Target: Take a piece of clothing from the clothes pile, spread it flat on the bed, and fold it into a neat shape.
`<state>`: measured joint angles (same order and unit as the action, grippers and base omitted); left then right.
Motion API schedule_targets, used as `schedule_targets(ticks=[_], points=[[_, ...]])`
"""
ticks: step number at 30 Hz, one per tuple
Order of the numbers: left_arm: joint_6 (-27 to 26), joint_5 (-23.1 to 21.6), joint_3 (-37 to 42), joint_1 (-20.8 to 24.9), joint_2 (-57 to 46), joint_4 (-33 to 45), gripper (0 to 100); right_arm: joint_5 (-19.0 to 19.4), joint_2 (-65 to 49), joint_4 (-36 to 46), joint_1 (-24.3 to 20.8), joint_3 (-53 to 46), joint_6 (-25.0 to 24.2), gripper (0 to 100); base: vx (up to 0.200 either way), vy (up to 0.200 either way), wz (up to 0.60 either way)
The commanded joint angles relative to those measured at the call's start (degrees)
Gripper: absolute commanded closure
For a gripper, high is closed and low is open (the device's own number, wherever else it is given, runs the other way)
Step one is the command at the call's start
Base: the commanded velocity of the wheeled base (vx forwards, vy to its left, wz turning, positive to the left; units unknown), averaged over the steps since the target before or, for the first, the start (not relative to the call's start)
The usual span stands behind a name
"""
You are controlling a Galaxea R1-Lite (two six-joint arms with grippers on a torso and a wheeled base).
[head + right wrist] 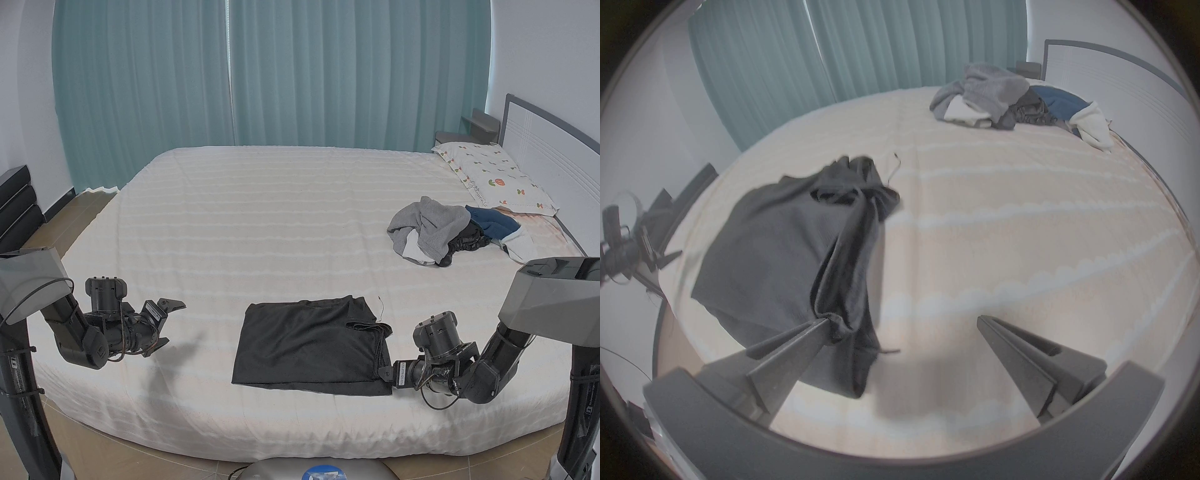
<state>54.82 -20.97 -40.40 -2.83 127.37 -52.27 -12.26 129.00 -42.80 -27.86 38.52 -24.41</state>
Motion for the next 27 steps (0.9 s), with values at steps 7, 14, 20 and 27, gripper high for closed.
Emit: schedule_targets(ticks=[7,14,20,27], points=[[0.29,0.93,-0.12,-0.16,0.07,-0.64,0,10.77,-6.57,-6.33,4.48,1.47,-4.86,0,0.000,0.000,0.00],[0.37,0.58,0.23,-0.34,-0.10,-0.64,0,13.32,-4.37,-5.71,4.74,7.97,-13.39,0,0.057,0.000,0.00],[0.02,0.75,0.15,-0.16,0.25,-0.72,0,13.93,3.01,-5.89,-1.50,14.92,-16.02,0,0.133,0.000,0.00],[-0.15,0.84,0.23,-0.07,0.34,-0.72,0,14.29,6.17,-5.89,-2.91,18.34,-18.05,0,0.000,0.000,0.00]])
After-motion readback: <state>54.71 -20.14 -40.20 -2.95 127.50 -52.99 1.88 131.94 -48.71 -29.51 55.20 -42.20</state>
